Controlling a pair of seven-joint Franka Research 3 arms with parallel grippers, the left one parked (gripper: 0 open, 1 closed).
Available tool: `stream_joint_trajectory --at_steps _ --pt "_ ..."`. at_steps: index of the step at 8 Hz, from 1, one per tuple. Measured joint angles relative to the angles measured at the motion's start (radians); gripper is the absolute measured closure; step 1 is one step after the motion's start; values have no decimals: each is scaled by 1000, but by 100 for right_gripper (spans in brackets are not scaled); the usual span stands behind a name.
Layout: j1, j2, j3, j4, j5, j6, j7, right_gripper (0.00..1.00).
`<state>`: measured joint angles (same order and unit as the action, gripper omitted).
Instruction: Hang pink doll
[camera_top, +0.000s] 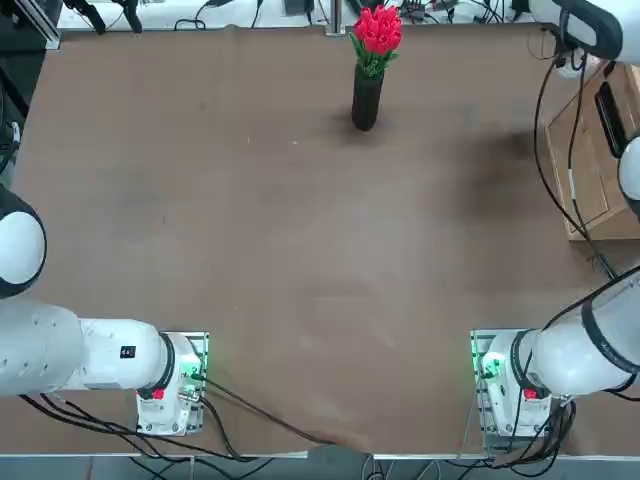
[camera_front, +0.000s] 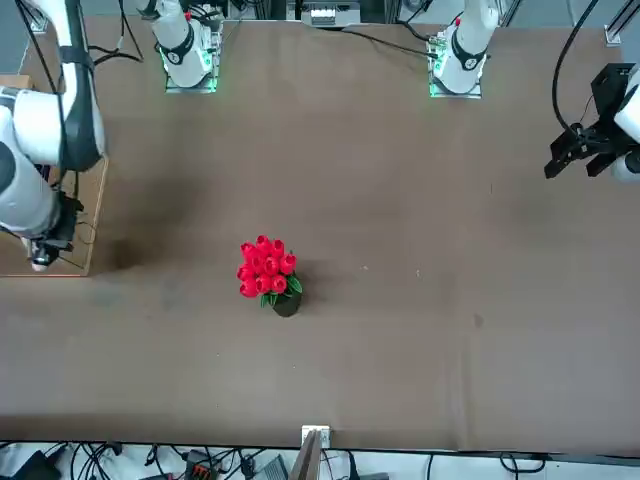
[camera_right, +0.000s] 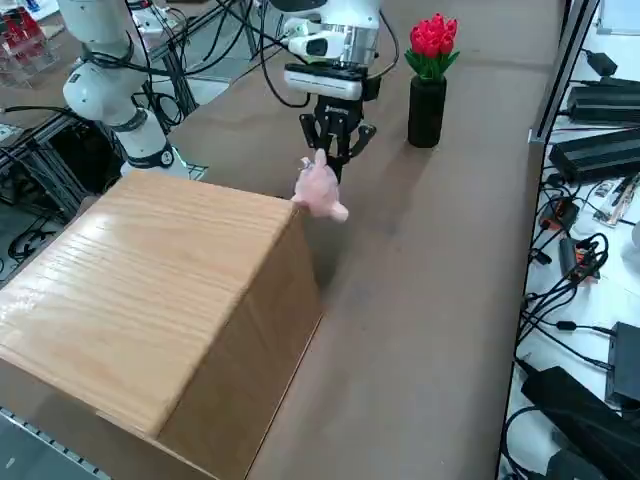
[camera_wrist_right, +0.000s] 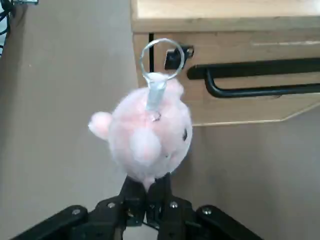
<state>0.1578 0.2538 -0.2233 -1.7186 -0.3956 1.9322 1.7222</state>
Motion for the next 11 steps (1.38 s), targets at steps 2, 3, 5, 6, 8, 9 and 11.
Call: stream_joint_trajectory --at_steps 2,3,5,6,8,9,11 --pt "-41 -76 -1 -121 3 111 -15 96" --pt "-49 -106 0 -163 3 137 -16 96" --pt "-55 -125 0 -206 5 172 -16 96" --pt "-61 -125 -1 -219 5 195 -16 96" --pt "-65 -125 0 -232 5 234 -32 96" --pt "-65 -122 0 -234 5 250 -36 96" --pt "-65 -110 0 -237 5 268 -37 96"
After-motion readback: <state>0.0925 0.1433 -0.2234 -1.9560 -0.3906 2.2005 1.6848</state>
